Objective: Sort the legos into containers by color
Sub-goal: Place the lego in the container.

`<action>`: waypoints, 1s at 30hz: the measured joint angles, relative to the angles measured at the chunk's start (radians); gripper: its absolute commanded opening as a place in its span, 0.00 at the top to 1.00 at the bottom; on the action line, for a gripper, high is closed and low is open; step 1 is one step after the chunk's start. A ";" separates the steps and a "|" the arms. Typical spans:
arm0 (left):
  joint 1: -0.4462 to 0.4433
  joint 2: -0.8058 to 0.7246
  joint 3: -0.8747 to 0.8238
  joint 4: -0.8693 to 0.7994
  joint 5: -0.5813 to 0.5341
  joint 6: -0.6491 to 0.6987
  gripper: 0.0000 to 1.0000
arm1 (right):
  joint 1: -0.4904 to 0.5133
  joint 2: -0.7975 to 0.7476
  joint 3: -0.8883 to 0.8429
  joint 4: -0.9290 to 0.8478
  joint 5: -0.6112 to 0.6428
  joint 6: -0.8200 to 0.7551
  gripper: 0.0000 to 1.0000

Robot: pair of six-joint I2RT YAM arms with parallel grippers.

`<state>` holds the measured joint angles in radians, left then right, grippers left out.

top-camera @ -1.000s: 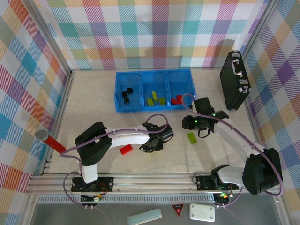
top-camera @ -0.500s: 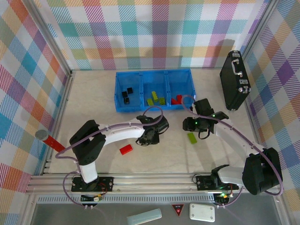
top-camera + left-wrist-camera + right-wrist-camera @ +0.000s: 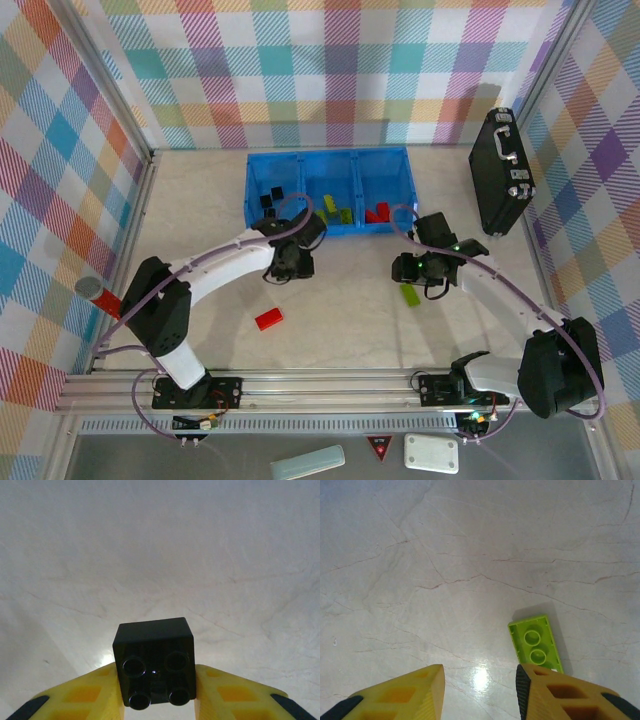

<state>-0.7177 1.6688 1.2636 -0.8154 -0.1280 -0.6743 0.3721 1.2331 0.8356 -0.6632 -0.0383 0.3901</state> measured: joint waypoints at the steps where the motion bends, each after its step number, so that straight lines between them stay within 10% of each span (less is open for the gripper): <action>1: 0.021 0.000 0.016 -0.003 0.004 0.022 0.64 | 0.000 0.000 0.000 -0.004 0.000 0.005 0.56; 30: 0.381 0.403 0.499 0.006 0.195 0.355 0.64 | 0.000 -0.064 0.055 -0.163 0.030 0.068 0.57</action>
<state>-0.3367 2.0716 1.7622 -0.8097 0.0673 -0.3191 0.3721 1.1694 0.8906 -0.8261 -0.0082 0.4580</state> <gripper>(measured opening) 0.357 0.434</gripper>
